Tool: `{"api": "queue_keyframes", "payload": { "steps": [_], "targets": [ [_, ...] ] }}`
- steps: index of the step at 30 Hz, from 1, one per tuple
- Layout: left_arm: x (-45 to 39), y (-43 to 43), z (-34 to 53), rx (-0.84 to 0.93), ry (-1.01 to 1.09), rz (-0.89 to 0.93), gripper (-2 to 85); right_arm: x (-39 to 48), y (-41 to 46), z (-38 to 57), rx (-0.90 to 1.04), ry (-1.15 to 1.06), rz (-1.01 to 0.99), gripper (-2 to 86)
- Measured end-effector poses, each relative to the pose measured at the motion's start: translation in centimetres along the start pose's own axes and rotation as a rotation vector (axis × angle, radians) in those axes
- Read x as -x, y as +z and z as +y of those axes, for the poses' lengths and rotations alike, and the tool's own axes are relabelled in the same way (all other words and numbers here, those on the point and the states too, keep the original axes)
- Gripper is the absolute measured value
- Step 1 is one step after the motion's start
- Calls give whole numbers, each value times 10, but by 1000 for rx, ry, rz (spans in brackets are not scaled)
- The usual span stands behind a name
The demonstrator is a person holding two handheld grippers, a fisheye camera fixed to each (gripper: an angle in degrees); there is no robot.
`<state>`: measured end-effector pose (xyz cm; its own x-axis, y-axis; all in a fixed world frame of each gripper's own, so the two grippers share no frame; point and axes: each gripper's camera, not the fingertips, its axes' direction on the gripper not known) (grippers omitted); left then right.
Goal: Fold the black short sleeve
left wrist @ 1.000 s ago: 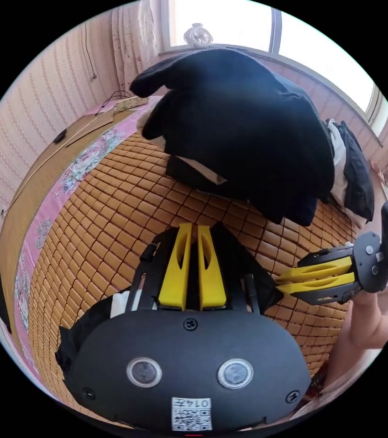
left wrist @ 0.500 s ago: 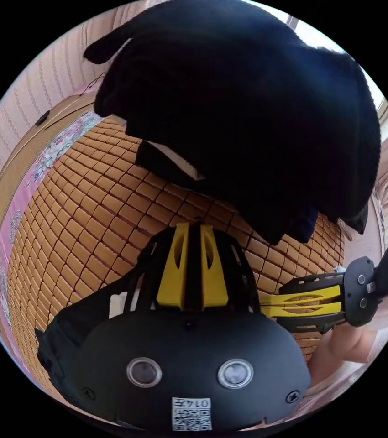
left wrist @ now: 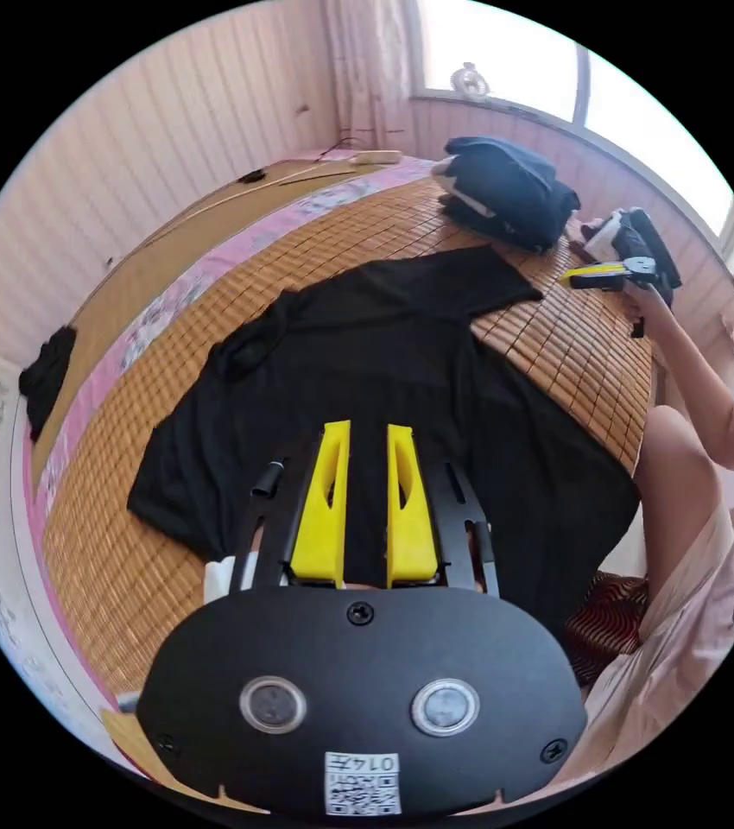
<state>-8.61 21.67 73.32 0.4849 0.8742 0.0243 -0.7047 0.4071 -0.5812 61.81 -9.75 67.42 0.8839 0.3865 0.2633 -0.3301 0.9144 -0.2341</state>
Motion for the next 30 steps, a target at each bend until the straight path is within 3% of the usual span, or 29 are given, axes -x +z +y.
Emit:
{"api": "queue_keyframes", "payload": {
  "steps": [5,10,14,18,22,25,30],
  "targets": [
    [62,-18,144,38,-309,-140,68,107,20,-46,3,-248,-150,1],
    [118,-19,202,-100,-545,-62,67,279,83,-113,86,-574,-327,11],
    [155,0,208,-228,-645,35,74,431,151,-158,129,-785,-302,44],
    [182,28,203,-215,-708,86,84,534,236,-193,253,-793,-185,70],
    [194,43,213,-195,-722,115,83,572,293,-201,313,-740,-38,80],
    [195,49,217,-180,-686,131,80,576,302,-203,275,-702,10,16],
    [173,13,234,-276,-511,104,79,494,219,-197,75,-469,-194,5]
  ]
}}
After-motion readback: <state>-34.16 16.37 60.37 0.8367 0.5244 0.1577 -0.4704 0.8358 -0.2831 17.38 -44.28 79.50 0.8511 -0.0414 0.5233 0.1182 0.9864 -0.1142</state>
